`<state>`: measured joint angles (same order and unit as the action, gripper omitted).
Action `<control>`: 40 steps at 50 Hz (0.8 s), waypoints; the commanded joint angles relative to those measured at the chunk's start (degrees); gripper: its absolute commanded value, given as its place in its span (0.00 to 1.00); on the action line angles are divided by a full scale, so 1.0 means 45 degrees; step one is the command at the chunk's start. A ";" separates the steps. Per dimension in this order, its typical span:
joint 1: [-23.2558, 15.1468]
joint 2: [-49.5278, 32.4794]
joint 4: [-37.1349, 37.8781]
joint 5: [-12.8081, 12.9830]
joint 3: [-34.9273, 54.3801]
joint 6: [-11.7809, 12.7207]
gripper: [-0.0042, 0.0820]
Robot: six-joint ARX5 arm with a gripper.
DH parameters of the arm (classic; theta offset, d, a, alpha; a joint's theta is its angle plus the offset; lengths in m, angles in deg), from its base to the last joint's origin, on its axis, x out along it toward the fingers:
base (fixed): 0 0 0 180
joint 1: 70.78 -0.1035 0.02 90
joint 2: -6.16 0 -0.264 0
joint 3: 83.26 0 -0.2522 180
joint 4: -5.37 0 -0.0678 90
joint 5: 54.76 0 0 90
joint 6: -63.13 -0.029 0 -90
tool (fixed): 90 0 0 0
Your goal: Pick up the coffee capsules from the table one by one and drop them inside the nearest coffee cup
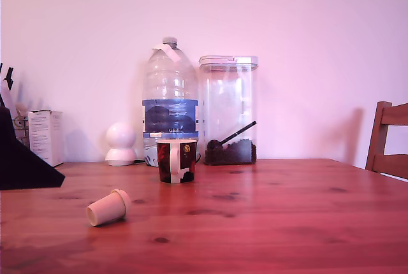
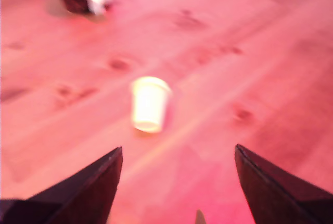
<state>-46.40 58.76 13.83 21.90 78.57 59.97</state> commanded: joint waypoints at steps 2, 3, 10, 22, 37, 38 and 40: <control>0.0000 -0.0010 0.0491 0.0102 0.0248 0.0044 0.77; 0.0000 -0.0010 0.0515 0.0146 0.0257 0.0044 0.77; 0.0000 0.0238 0.0821 0.0223 0.0272 0.0053 0.77; 0.0000 0.1855 0.2424 0.0219 0.0267 0.0180 0.77; 0.0000 0.3206 0.3793 0.0398 0.0253 0.0165 0.77; 0.0000 0.3283 0.3847 0.0408 0.0233 0.0160 0.77; 0.0000 0.3424 0.3876 0.0408 0.0185 0.0151 0.77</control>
<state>-46.42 73.23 30.49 23.47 78.71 60.61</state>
